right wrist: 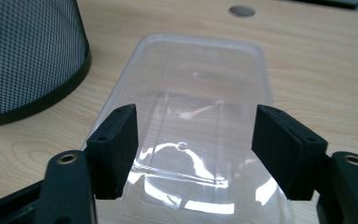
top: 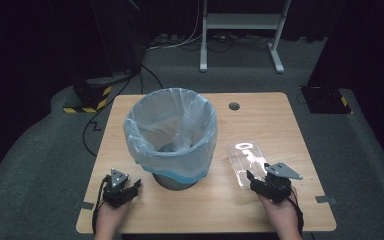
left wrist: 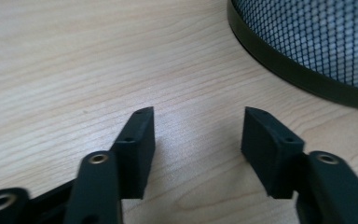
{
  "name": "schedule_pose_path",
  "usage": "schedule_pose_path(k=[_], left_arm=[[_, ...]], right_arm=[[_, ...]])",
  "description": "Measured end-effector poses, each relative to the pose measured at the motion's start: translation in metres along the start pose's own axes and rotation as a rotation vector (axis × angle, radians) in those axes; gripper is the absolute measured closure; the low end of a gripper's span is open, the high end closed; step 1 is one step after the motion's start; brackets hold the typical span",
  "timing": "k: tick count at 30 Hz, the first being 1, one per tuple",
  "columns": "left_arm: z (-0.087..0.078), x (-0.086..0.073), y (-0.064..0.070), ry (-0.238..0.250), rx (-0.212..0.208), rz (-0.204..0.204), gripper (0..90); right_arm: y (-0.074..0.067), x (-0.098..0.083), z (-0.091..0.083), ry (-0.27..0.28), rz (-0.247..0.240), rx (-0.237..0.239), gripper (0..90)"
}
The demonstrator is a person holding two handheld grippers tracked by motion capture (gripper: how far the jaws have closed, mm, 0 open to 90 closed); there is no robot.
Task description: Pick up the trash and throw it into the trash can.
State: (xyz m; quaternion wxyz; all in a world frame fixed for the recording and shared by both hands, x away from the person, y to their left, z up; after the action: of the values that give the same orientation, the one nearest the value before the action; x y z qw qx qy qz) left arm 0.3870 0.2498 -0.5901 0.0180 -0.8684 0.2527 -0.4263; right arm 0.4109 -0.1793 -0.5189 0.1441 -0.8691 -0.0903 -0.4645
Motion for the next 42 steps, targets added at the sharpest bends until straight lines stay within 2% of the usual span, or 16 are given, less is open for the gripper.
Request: schedule_pose_path(k=[2,4,6,8,11,13,14,16,19,21,23,25,27,31,38,42], left_arm=[[-0.010,0.003,0.014,0.031,-0.046,-0.043,56.1],[-0.026,0.007,0.032,0.076,-0.059,-0.036,60.9],[-0.046,0.023,0.061,0.134,-0.067,0.009,74.5],[-0.050,0.029,0.069,0.144,-0.070,0.034,80.3],[-0.055,0.061,0.116,0.205,-0.120,0.080,83.9],[-0.050,0.076,0.139,0.222,-0.162,0.105,85.7],[-0.038,0.092,0.161,0.239,-0.193,0.096,86.0],[-0.029,0.099,0.173,0.237,-0.215,0.099,86.0],[-0.008,0.116,0.195,0.238,-0.217,0.121,85.9],[0.006,0.125,0.211,0.230,-0.209,0.090,85.9],[0.022,0.140,0.235,0.236,-0.227,0.099,85.1],[0.025,0.145,0.243,0.237,-0.233,0.092,83.8],[0.036,0.157,0.251,0.229,-0.244,0.124,82.7],[0.058,0.175,0.254,0.196,-0.242,0.068,81.5],[0.063,0.171,0.244,0.176,-0.226,0.064,86.6],[0.060,0.161,0.247,0.165,-0.238,0.107,87.5]], right_arm=[[0.012,0.003,-0.014,0.043,-0.001,-0.018,37.4],[0.018,0.005,-0.018,0.059,0.001,-0.025,40.2],[0.038,0.006,-0.024,0.080,0.031,-0.051,47.5],[0.044,0.006,-0.024,0.079,0.039,-0.054,50.2],[0.056,0.001,-0.019,0.068,0.032,-0.063,60.0],[0.067,-0.003,-0.012,0.057,0.038,-0.081,63.7],[0.070,-0.004,-0.010,0.051,0.048,-0.085,64.2],[0.073,-0.003,-0.008,0.053,0.049,-0.087,64.6],[0.076,0.001,0.001,0.048,0.053,-0.086,65.5],[0.079,0.007,0.011,0.039,0.053,-0.085,66.6],[0.086,0.010,0.024,0.016,0.046,-0.095,71.2],[0.086,0.009,0.030,-0.003,0.029,-0.091,74.2],[0.084,0.007,0.031,-0.012,0.022,-0.080,74.9],[0.067,-0.003,0.027,-0.008,-0.017,-0.028,77.0],[0.039,-0.020,0.007,0.026,-0.049,0.013,79.5],[0.032,-0.021,-0.001,0.047,-0.051,0.017,78.0]])
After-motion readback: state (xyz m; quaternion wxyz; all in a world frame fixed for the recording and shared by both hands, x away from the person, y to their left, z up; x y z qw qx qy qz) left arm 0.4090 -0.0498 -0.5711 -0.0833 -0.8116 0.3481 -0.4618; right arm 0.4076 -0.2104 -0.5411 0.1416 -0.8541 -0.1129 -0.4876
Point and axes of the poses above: each handheld gripper's, and its own axes: z roughly forward along the jaws, x roughly out of its top, y roughly to its right, the point moved 10 cm from there along z, roughly forward along the jaws, and after that the axes turned 13 degrees about z, right-handed, at the moved point
